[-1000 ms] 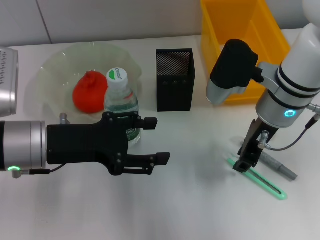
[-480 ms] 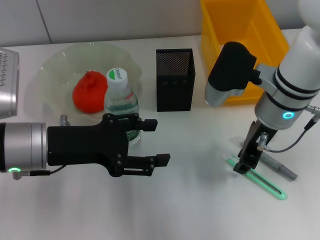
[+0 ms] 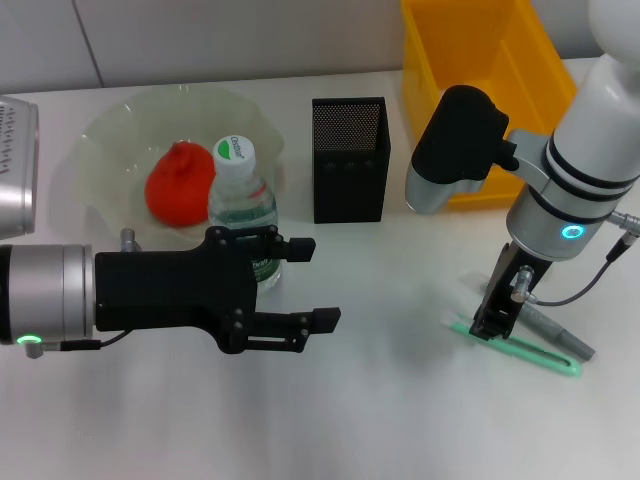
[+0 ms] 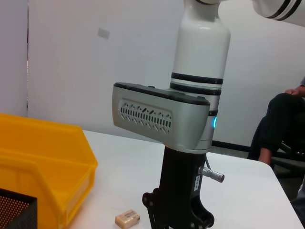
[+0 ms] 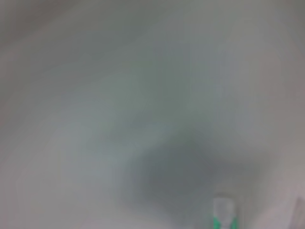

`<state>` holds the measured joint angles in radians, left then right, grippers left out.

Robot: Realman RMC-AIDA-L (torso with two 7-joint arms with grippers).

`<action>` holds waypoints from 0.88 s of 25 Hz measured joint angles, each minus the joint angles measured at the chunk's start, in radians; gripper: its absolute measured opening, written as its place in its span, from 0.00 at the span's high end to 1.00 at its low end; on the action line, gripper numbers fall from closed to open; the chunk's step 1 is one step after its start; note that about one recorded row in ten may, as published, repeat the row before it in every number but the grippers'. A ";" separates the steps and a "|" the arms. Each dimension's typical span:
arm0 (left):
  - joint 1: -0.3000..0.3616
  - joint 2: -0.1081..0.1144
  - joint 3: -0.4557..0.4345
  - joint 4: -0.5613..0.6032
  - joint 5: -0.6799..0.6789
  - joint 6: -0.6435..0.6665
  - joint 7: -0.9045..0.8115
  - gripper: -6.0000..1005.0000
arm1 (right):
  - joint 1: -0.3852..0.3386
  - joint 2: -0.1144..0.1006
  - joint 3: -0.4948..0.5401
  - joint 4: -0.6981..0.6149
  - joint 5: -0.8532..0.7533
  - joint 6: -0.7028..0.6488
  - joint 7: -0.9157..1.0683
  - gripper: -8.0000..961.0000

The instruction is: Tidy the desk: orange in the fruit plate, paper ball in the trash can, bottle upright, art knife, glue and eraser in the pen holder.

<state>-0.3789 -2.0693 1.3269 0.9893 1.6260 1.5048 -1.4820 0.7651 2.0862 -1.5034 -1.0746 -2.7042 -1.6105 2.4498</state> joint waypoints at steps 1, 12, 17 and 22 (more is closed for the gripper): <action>0.000 0.000 0.000 0.000 0.000 0.000 0.000 0.20 | 0.000 0.000 0.000 0.000 0.000 0.000 0.000 0.80; 0.000 0.000 0.000 0.000 0.000 0.001 0.000 0.20 | 0.003 0.000 0.000 0.001 0.000 0.000 0.008 0.92; 0.000 0.000 0.000 0.000 0.000 0.002 0.000 0.20 | 0.005 0.000 0.000 0.003 0.000 0.000 0.019 0.92; 0.000 0.000 0.000 0.000 0.000 0.004 0.000 0.20 | 0.007 -0.001 0.000 -0.005 0.000 -0.007 0.020 0.90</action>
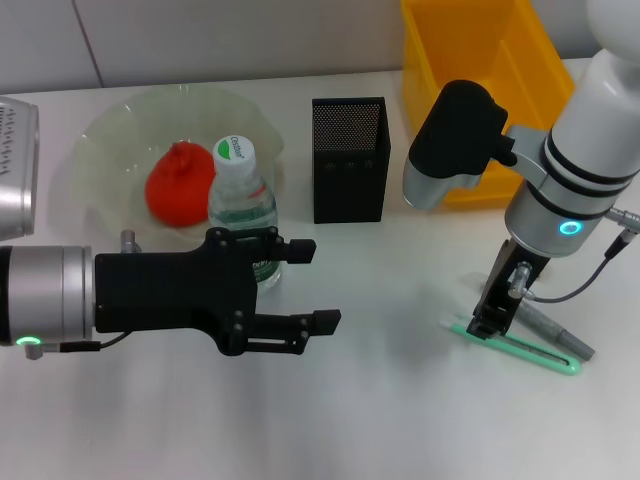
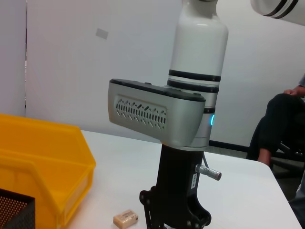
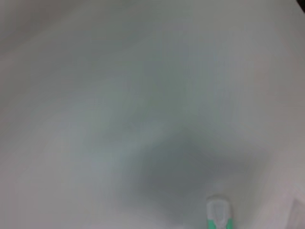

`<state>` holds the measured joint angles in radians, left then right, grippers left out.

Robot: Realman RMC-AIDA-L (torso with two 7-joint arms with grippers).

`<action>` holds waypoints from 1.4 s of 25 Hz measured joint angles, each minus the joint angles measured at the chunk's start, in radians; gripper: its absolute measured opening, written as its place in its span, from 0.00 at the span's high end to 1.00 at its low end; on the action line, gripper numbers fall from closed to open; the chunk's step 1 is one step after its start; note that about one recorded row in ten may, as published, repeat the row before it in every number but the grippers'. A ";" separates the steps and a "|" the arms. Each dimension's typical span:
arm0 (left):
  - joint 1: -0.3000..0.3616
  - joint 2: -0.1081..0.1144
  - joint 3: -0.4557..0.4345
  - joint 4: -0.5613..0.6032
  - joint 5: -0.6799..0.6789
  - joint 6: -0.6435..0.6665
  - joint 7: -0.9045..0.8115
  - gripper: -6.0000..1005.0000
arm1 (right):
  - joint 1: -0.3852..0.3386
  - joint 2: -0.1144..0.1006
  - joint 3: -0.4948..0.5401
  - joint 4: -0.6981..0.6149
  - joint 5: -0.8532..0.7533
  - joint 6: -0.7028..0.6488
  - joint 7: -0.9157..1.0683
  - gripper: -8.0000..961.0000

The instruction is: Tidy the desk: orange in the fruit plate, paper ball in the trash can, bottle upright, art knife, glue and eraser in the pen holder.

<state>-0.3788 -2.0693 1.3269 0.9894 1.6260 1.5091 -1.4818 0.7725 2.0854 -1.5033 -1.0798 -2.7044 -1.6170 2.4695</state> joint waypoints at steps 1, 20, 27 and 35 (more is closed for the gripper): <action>0.001 0.000 0.000 0.000 0.000 0.000 0.000 0.20 | 0.000 0.000 0.000 -0.001 0.000 -0.001 0.000 0.89; 0.005 0.000 0.000 0.000 -0.002 0.004 0.001 0.20 | -0.005 0.001 -0.020 0.001 0.000 0.003 0.000 0.75; 0.002 0.000 0.000 0.000 -0.002 0.003 0.001 0.20 | -0.004 0.001 -0.020 0.006 0.000 0.007 0.003 0.83; 0.000 0.000 0.000 0.000 -0.002 0.000 0.003 0.20 | -0.001 0.001 -0.033 0.014 0.000 0.014 0.004 0.84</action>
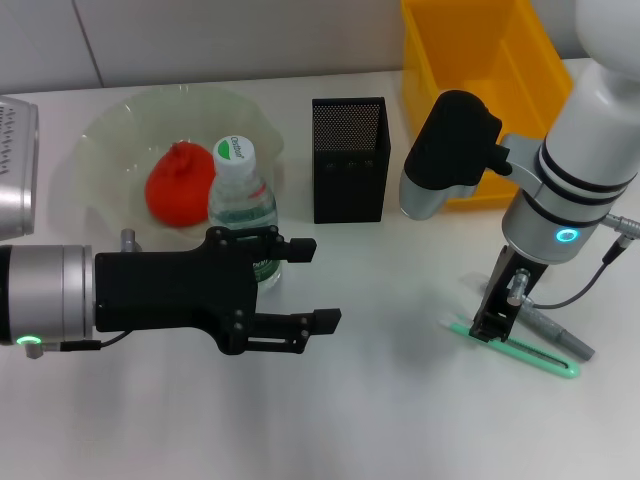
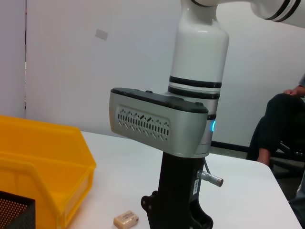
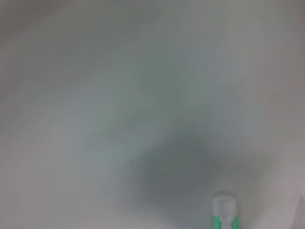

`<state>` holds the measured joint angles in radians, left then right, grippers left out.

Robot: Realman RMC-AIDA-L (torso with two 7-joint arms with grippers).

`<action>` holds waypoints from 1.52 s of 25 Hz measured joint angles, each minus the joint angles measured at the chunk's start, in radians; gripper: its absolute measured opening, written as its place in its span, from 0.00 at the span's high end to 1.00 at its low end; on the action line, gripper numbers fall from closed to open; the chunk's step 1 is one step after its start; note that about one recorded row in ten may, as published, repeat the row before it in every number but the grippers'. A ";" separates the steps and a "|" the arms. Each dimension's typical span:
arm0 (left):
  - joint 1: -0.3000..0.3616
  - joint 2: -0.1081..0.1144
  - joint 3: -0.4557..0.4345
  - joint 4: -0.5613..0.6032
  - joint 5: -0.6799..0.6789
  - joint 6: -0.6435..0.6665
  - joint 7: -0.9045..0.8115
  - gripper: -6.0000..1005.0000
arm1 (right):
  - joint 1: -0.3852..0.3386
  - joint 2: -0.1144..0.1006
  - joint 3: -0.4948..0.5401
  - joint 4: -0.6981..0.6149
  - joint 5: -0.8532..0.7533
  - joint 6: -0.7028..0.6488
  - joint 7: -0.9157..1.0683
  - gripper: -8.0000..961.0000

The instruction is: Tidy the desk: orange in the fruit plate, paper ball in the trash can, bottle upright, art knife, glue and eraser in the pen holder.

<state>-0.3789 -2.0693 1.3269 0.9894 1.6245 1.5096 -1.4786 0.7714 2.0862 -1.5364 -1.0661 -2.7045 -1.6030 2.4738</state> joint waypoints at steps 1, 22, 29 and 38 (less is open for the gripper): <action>0.000 0.000 -0.001 0.000 0.000 0.000 0.000 0.20 | 0.000 0.000 -0.003 0.000 0.000 0.001 0.002 0.85; 0.002 0.000 -0.002 0.000 0.000 0.001 0.000 0.20 | -0.074 -0.005 0.057 -0.215 -0.010 -0.002 0.024 0.90; 0.002 0.000 -0.002 0.000 0.000 0.001 0.000 0.20 | -0.117 -0.006 0.106 -0.314 -0.011 0.009 0.016 0.90; 0.004 0.000 -0.002 0.000 0.000 0.003 0.000 0.20 | -0.149 -0.005 0.182 -0.407 -0.003 0.058 -0.001 0.90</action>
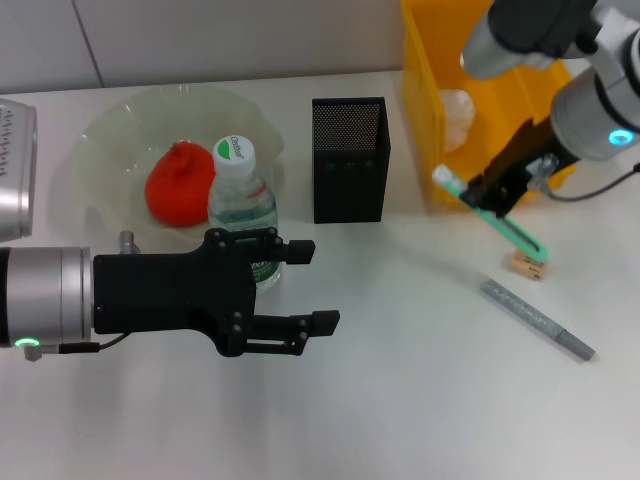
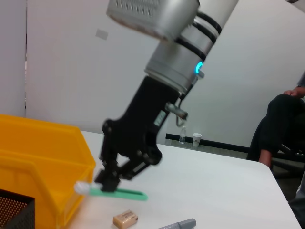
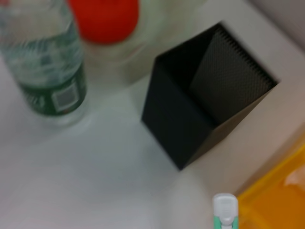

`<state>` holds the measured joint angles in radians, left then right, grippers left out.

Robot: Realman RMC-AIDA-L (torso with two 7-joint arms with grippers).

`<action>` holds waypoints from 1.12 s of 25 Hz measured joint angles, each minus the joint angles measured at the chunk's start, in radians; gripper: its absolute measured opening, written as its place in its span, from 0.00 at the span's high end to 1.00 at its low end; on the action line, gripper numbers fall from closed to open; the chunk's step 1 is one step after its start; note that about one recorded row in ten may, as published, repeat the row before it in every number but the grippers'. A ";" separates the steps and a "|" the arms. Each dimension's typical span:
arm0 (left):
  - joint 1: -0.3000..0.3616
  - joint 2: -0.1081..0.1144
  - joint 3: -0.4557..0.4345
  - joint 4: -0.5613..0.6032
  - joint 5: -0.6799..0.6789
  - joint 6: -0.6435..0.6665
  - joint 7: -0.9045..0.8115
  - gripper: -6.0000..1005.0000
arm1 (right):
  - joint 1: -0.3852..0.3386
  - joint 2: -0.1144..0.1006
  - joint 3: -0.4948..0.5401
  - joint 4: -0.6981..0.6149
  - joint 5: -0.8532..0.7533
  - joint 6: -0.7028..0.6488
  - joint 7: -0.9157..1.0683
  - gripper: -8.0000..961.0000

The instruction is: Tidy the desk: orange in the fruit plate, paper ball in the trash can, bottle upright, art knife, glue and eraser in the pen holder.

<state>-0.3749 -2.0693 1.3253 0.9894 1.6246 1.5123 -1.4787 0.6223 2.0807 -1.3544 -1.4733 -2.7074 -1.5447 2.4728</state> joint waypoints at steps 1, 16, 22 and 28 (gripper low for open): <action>0.000 0.000 0.000 0.000 0.000 0.000 0.000 0.20 | -0.001 0.000 0.007 -0.008 0.001 0.008 -0.003 0.90; -0.003 -0.002 0.005 0.000 0.000 0.000 0.000 0.20 | 0.004 -0.002 0.070 -0.109 0.100 0.099 -0.014 0.90; -0.004 -0.002 0.006 -0.003 0.000 0.000 0.000 0.20 | 0.011 -0.002 0.080 -0.124 0.120 0.133 -0.014 0.90; -0.004 -0.002 0.008 -0.006 -0.001 0.000 0.000 0.20 | 0.012 -0.002 0.089 -0.128 0.162 0.174 -0.048 0.90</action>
<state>-0.3790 -2.0709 1.3331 0.9834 1.6240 1.5127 -1.4787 0.6342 2.0785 -1.2651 -1.6016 -2.5449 -1.3704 2.4244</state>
